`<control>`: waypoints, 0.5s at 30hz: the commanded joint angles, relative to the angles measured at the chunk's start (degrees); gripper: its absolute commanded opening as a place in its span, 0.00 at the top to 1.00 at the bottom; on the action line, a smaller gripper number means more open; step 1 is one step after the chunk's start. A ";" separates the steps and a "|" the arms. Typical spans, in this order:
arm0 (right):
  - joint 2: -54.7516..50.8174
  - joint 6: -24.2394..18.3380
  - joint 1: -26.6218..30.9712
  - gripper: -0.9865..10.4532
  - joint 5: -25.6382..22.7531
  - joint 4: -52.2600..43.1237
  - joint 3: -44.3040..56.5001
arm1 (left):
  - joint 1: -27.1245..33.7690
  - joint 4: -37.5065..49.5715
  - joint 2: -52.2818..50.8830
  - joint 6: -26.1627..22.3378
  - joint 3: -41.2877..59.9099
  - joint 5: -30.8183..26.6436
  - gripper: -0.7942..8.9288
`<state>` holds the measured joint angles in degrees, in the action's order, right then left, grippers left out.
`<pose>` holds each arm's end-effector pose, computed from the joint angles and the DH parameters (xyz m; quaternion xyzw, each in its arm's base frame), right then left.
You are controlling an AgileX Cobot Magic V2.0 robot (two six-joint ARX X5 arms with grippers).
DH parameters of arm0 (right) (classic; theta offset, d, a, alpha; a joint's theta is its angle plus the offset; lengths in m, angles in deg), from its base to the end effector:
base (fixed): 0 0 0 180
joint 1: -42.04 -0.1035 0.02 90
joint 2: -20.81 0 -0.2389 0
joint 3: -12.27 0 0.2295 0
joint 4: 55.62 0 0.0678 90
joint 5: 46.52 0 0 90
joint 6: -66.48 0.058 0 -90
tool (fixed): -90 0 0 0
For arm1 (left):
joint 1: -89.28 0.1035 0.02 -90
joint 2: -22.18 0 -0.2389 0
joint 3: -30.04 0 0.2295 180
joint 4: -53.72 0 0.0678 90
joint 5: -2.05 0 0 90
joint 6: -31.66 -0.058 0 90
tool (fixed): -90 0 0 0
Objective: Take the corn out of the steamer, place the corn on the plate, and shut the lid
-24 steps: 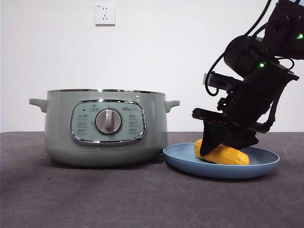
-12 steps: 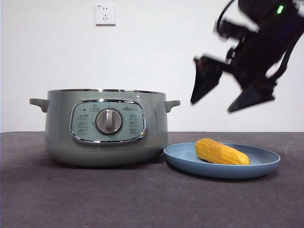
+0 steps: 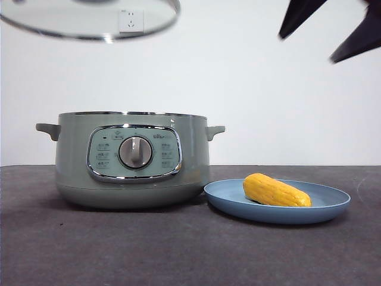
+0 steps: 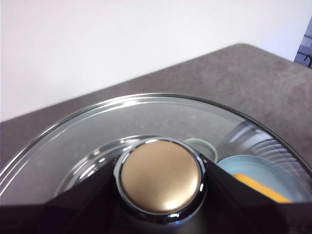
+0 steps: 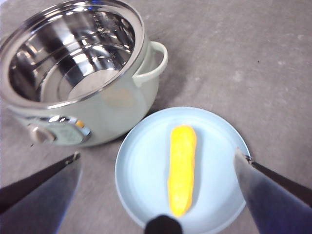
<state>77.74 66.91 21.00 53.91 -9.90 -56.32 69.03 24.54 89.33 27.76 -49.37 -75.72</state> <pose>0.1995 0.0880 0.2802 -0.0236 0.2926 0.2582 0.9204 0.2496 -0.1052 0.3362 0.0426 0.1373 -0.2815 0.9488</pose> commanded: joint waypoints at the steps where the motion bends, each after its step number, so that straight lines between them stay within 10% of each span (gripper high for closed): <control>1: -3.48 0.17 -0.07 0.42 0.02 2.91 0.37 | 0.04 6.32 3.13 -0.63 -0.55 0.39 0.93; 15: -9.75 1.70 -0.09 0.42 0.15 12.70 0.37 | 0.04 20.11 18.21 -0.66 -0.55 0.33 0.93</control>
<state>68.03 67.76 21.00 53.98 3.02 -56.32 69.03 41.28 107.58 27.67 -49.37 -75.69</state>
